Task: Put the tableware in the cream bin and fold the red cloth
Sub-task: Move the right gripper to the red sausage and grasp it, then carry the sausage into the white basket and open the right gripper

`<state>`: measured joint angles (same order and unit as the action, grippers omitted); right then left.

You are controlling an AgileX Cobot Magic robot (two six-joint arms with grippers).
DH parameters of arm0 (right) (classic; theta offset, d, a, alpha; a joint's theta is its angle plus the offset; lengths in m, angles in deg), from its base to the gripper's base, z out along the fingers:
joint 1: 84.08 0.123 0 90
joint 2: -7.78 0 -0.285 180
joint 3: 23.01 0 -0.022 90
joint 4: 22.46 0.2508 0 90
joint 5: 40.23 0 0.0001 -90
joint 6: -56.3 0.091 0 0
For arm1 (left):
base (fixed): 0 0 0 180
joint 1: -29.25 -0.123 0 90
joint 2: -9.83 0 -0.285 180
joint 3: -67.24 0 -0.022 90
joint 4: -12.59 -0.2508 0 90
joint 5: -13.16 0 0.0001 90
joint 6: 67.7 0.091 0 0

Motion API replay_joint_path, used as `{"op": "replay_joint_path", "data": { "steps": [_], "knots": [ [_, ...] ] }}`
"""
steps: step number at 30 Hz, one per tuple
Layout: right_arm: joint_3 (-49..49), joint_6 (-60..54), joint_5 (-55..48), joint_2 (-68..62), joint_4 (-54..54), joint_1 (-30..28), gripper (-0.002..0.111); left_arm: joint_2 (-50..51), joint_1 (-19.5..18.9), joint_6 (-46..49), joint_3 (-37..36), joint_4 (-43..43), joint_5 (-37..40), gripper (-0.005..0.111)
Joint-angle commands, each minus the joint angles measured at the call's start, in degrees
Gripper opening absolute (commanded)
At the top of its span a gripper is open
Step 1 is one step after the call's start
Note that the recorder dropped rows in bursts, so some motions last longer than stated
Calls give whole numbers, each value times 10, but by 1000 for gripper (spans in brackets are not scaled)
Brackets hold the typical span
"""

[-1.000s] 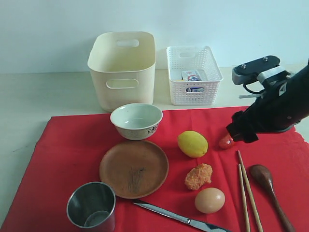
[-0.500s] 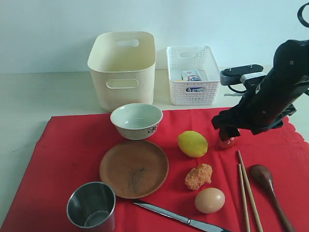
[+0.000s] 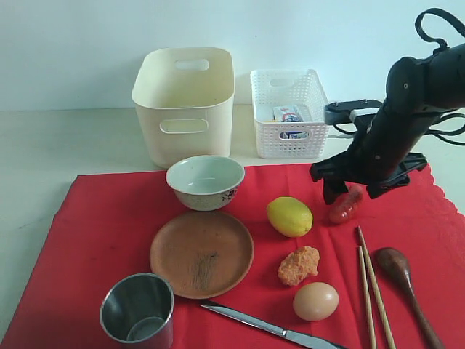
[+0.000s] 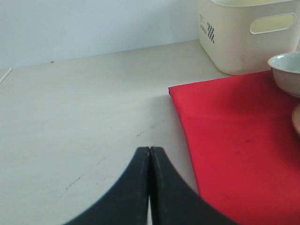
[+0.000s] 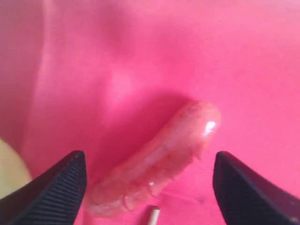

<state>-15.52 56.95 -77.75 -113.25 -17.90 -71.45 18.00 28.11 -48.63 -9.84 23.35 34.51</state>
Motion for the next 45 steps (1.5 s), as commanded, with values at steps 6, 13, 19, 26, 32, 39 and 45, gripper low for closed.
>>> {"op": "replay_joint_path", "data": {
  "steps": [6, 13, 19, 26, 32, 39, 45],
  "knots": [
    [-5, -6, -3, -28, 31, -20, 71, -4, 2, 2, -1, 3, -1, 0],
    [-5, -6, -13, -28, 31, -20, 42, -4, 2, 2, -1, 3, -1, 0],
    [-5, -19, -17, -28, 31, -20, 39, -4, 2, 2, -1, 3, -1, 0],
    [-5, -61, -17, -28, 31, -20, 15, -4, 2, 2, -1, 3, -1, 0],
    [-33, -102, -38, -21, 26, -20, 2, -4, 2, 2, -1, 3, -1, 0],
    [-34, -102, -20, 37, 26, -20, 0, -4, 2, 2, -1, 3, -1, 0],
    [-33, -102, 17, 87, 37, -20, 0, -4, 2, 2, -1, 3, -1, 0]
  ]
}}
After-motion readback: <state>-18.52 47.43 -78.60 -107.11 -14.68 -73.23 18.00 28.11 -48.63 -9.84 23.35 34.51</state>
